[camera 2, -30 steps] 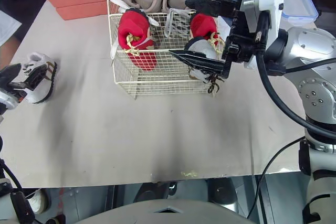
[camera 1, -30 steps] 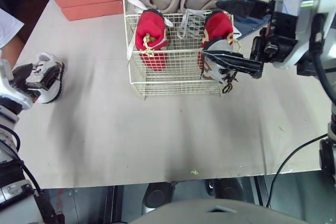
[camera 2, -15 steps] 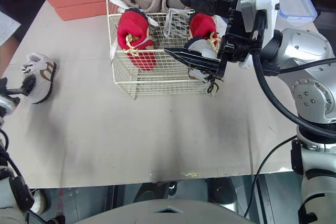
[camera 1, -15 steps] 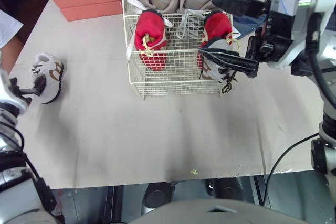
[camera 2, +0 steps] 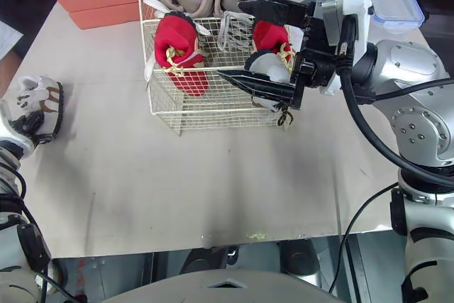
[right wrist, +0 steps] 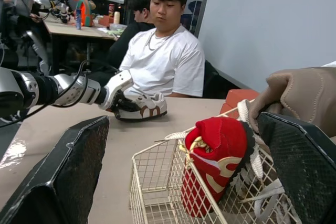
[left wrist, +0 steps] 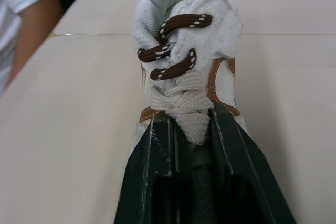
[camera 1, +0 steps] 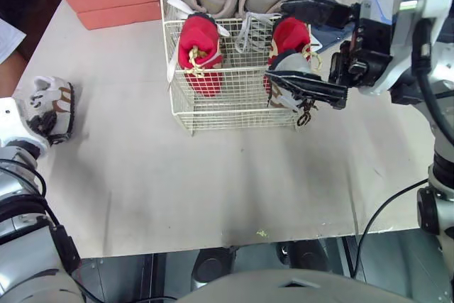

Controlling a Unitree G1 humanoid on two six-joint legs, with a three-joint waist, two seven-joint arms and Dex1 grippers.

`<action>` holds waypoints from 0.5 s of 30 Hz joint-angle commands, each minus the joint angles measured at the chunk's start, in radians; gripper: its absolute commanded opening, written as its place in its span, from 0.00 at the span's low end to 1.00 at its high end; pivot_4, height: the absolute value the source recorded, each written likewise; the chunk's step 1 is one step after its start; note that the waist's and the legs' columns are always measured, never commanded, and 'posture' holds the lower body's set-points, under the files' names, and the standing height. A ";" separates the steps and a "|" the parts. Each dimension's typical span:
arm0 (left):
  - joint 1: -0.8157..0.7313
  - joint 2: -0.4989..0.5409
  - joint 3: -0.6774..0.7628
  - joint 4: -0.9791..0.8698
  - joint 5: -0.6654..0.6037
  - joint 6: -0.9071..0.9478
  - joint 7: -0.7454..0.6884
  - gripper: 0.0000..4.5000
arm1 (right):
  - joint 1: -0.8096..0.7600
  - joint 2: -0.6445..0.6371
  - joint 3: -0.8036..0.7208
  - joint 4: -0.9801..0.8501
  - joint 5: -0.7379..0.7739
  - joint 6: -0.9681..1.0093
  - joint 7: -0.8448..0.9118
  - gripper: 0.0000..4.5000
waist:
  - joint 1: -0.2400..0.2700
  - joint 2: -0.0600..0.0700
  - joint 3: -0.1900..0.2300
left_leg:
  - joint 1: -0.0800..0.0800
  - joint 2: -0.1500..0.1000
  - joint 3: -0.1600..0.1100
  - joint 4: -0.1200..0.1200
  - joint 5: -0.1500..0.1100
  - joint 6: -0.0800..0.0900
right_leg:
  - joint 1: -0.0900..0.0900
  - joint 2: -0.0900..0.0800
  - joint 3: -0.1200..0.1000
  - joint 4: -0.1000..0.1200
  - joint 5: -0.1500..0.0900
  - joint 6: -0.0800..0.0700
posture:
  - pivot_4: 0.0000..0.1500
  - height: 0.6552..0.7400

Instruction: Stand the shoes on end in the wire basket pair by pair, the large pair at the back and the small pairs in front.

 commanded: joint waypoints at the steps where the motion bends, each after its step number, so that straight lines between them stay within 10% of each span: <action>1: 0.040 -0.008 0.062 -0.154 -0.016 -0.132 0.063 0.04 | -0.012 -0.008 -0.024 -0.017 0.010 -0.005 0.009 1.00 | 0.003 -0.001 0.000 | 0.000 0.000 0.000 0.000 0.000 0.000 | 0.000 0.000 0.000 0.000 0.000 0.000 | 1.00 1.00; 7: 0.085 -0.158 0.146 -0.655 -0.147 -0.269 0.108 0.03 | -0.017 0.008 -0.033 0.004 0.021 0.010 -0.013 1.00 | 0.010 -0.008 -0.004 | -0.015 0.000 -0.006 0.006 0.001 -0.001 | -0.009 -0.001 -0.003 0.000 0.001 -0.001 | 1.00 1.00; 15: 0.000 -0.269 -0.076 -1.216 -0.470 0.001 0.068 0.03 | -0.034 0.096 -0.046 0.045 0.068 0.064 -0.147 1.00 | 0.003 -0.008 -0.004 | -0.015 -0.001 -0.007 0.007 0.001 -0.001 | -0.008 -0.001 -0.004 0.001 0.001 -0.001 | 1.00 1.00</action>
